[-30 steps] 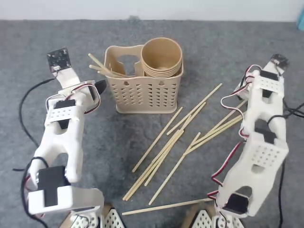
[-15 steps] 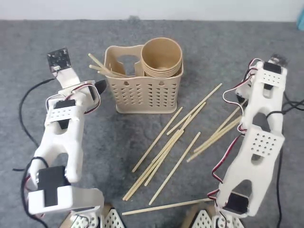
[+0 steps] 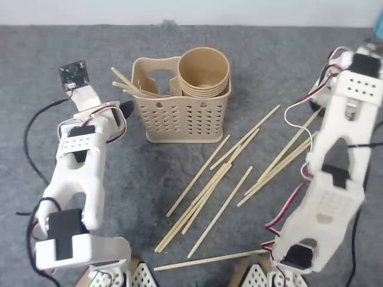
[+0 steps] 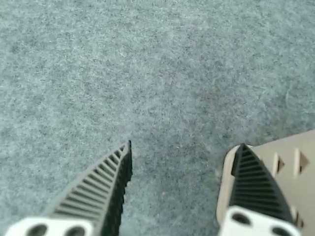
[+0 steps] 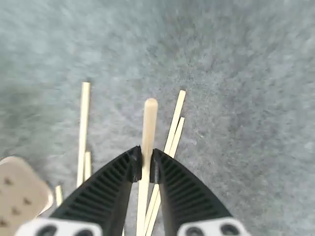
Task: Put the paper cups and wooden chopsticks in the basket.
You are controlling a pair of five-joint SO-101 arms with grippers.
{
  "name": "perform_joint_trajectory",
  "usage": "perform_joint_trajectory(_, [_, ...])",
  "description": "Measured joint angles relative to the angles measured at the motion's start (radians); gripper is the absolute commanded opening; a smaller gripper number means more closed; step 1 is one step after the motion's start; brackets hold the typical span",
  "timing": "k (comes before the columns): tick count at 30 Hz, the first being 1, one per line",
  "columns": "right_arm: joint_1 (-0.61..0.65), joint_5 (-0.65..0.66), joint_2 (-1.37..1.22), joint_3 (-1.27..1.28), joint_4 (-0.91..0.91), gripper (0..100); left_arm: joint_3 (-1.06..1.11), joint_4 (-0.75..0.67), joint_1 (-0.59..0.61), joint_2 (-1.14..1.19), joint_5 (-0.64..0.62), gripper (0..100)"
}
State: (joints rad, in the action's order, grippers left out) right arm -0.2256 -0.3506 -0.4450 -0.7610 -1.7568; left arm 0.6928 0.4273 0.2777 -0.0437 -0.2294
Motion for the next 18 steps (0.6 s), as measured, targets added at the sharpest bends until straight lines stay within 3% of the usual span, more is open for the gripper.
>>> perform_joint_trajectory(8, [0.046,0.0,0.422,0.19,0.0,0.7,0.0,0.0,0.0,0.0,0.0,32])
perform_joint_trajectory(15, [0.288,0.003,0.781,0.348,0.017,0.7,0.0,0.0,0.0,0.0,0.0,32])
perform_joint_trajectory(18, [0.382,0.049,0.933,0.416,0.117,0.8,0.0,0.0,0.0,0.0,0.0,32])
